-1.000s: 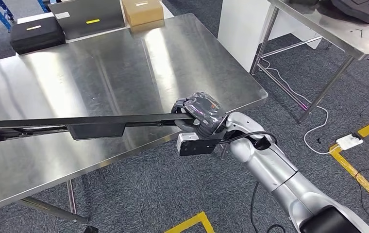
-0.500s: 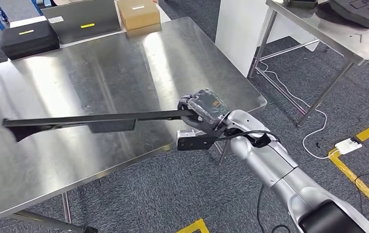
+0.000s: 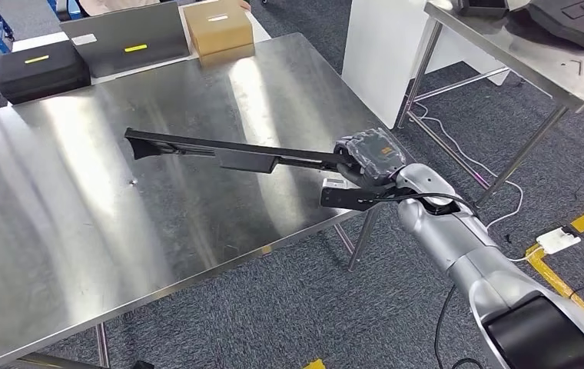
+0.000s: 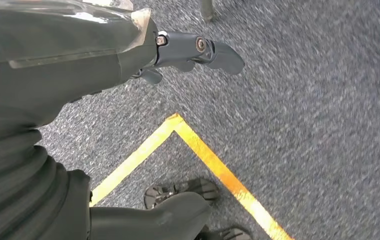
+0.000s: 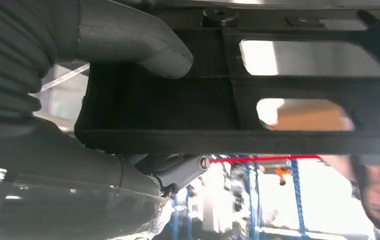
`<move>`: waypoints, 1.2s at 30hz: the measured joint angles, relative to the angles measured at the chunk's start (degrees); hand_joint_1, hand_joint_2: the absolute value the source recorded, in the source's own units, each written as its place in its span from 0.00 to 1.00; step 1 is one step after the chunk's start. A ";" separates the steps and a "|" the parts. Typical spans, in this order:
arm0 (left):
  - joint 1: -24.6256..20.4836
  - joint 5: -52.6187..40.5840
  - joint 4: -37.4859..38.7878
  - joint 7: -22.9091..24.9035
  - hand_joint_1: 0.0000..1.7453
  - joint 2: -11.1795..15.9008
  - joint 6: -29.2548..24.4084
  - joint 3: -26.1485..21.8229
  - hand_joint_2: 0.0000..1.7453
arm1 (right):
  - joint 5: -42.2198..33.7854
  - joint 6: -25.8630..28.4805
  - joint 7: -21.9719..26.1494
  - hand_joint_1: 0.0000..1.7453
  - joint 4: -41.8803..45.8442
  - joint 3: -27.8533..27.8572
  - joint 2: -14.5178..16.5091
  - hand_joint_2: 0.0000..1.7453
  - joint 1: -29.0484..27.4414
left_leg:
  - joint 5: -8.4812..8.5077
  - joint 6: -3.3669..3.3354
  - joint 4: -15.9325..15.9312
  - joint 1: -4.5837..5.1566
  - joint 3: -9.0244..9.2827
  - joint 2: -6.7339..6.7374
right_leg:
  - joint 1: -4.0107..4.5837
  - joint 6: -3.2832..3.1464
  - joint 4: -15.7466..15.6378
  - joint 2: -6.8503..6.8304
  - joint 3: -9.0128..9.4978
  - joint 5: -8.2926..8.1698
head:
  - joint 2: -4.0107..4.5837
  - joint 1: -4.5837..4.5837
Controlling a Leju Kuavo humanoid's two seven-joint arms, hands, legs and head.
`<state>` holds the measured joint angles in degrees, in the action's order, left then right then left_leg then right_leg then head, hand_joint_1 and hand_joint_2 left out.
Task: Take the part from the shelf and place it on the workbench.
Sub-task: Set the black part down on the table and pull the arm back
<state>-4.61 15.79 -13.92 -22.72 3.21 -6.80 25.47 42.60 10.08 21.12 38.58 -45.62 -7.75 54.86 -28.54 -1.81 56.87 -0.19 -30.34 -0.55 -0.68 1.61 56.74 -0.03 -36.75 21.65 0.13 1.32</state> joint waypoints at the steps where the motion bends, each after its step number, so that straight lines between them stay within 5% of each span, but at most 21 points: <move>1: -0.02 -0.09 0.00 0.01 0.00 -0.01 0.00 0.01 1.00 | -0.03 -0.01 0.21 0.95 -0.26 0.10 -0.03 1.00 0.02 | -0.37 0.30 0.26 -0.14 0.06 0.05 | -0.04 -0.38 -0.03 0.08 0.16 0.19 | 0.00 0.03; 3: -0.07 -0.19 0.00 0.02 0.00 0.02 0.00 0.04 1.00 | -0.09 -0.08 0.84 0.95 -0.62 0.19 0.02 1.00 0.03 | -2.32 0.92 3.69 -0.36 -1.44 0.18 | -0.31 -1.17 -0.14 0.18 0.68 0.60 | 0.00 0.12; 6: -0.13 -0.26 0.00 0.03 0.00 0.09 0.02 0.06 1.00 | -0.59 -0.45 2.34 0.95 -0.81 0.17 0.32 1.00 -0.29 | -6.50 1.53 15.33 -0.47 -8.41 0.29 | -0.27 -2.06 -0.16 0.31 1.39 1.31 | 0.00 0.17; 8: -0.11 -0.30 0.00 0.03 0.00 0.11 0.02 0.07 1.00 | -1.10 -0.77 3.30 0.95 -0.83 0.17 0.41 1.00 -0.76 | -4.90 1.59 17.36 -0.52 -11.24 0.33 | -0.23 -2.14 -0.15 0.41 2.03 1.87 | 0.00 0.16; 11: -0.12 -0.31 0.00 0.00 0.00 0.20 -0.02 0.08 1.00 | -1.62 -0.90 4.44 0.95 -0.81 0.16 0.55 1.00 -1.29 | 2.87 1.20 7.51 -0.47 -8.51 0.37 | -0.09 -1.73 -0.13 0.53 3.40 2.86 | 0.00 0.16; 13: -0.15 -0.31 -0.01 -0.15 0.00 0.26 -0.14 0.08 1.00 | -1.85 -1.12 4.91 0.95 -0.74 0.14 0.66 1.00 -1.37 | 5.20 0.68 2.15 -0.29 -6.46 0.35 | 0.25 -1.22 -0.10 0.67 3.77 3.40 | 0.00 0.12; 15: -0.17 -0.30 -0.01 -0.40 0.00 0.25 -0.32 0.08 1.00 | -2.00 -1.38 5.21 0.95 -0.58 0.14 0.66 1.00 -1.50 | 5.32 0.29 0.76 -0.16 -5.93 0.32 | 0.52 -0.92 -0.14 0.75 3.77 3.77 | 0.00 0.09; 19: -0.19 -0.30 0.00 -0.79 0.00 0.20 -0.65 0.08 1.00 | -2.09 -1.56 5.63 0.95 -0.30 0.13 0.46 1.00 -1.85 | 5.53 0.37 0.51 0.27 -5.85 0.09 | 0.72 -1.54 -0.35 0.57 4.08 3.92 | 0.00 0.02; 22: -0.19 -0.30 0.00 -0.86 0.00 0.20 -0.73 0.08 1.00 | -2.14 -1.58 5.67 0.95 -0.20 0.13 0.43 1.00 -2.04 | 5.36 -0.07 0.54 0.71 -5.86 -0.05 | 0.67 -1.31 -0.62 0.41 4.13 3.91 | 0.00 0.03; 27: -0.17 -0.31 0.00 -1.43 0.00 0.20 -2.41 0.08 1.00 | -2.31 -1.57 5.69 0.95 -0.02 0.10 0.43 1.00 -2.09 | 4.86 -1.10 0.90 1.17 -5.90 -0.06 | 0.09 0.11 -1.01 0.35 4.36 3.98 | 0.00 0.03; 33: -0.22 -0.62 -0.36 -7.46 0.00 -0.20 -11.76 -0.61 1.00 | -2.23 -1.26 5.63 0.95 0.34 0.15 -0.23 1.00 -2.83 | 4.80 -2.40 0.57 1.03 -5.31 -0.01 | -0.13 1.43 -0.97 0.34 4.52 4.40 | 0.00 0.06; 36: -0.29 -1.42 -0.58 -9.89 0.00 -0.46 -13.91 -0.73 1.00 | -2.30 -0.59 5.69 0.95 0.48 0.22 -1.13 1.00 -3.19 | 4.76 -3.03 0.30 0.89 -4.78 0.04 | -0.23 0.76 7.86 0.25 -0.01 7.90 | 0.00 -0.08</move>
<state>-4.90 14.37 -14.50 -32.61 2.75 -20.71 24.74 40.29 9.50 26.81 39.05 -45.39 -8.88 51.67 -23.78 -4.84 57.16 0.70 -35.12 -0.51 -0.92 2.37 64.61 0.22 -36.77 29.56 0.13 1.25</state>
